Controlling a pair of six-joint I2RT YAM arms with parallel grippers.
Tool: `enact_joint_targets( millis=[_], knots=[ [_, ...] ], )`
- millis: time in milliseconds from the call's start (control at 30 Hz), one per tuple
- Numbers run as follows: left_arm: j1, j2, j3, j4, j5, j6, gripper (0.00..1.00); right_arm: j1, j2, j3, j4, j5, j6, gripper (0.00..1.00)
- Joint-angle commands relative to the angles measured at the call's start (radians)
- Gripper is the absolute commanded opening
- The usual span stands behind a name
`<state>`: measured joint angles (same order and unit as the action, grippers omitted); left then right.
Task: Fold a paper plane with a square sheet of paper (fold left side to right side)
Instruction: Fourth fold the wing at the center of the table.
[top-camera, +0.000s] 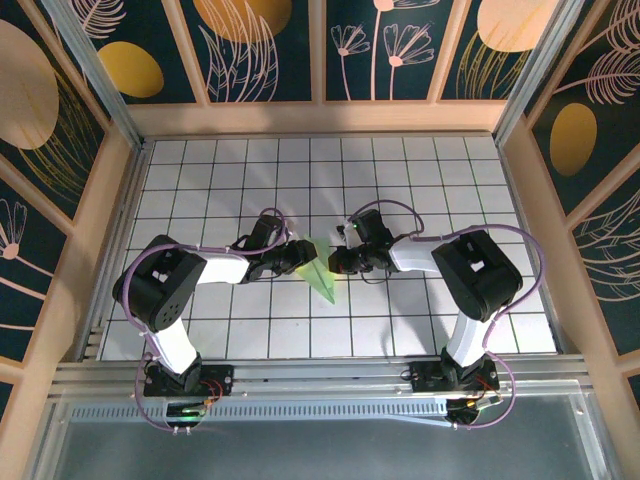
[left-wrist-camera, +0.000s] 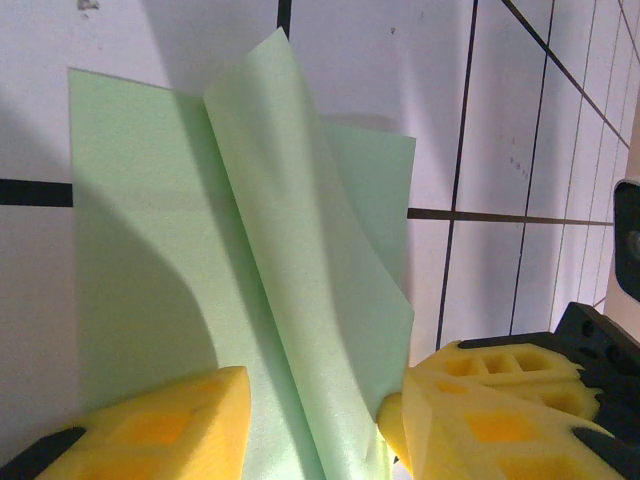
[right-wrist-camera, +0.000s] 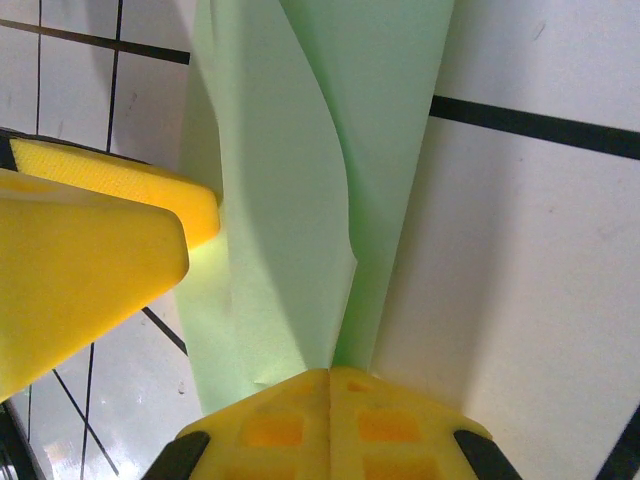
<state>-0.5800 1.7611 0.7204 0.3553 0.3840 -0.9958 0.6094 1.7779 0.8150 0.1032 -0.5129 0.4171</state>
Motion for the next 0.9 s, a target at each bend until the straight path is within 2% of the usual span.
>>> enact_joint_targets(
  millis=[0, 467, 867],
  knots=[
    [0.001, 0.022, -0.010, -0.043, -0.041, 0.026, 0.45, 0.005, 0.014, 0.026, -0.023, 0.014, -0.025, 0.00],
    [0.000, 0.023, -0.010, -0.041, -0.043, 0.026, 0.45, 0.015, -0.034, -0.020, -0.025, 0.004, -0.014, 0.00],
    [0.000, 0.024, -0.012, -0.043, -0.044, 0.025, 0.45, 0.018, -0.016, -0.014, -0.020, 0.027, -0.014, 0.00]
  ],
)
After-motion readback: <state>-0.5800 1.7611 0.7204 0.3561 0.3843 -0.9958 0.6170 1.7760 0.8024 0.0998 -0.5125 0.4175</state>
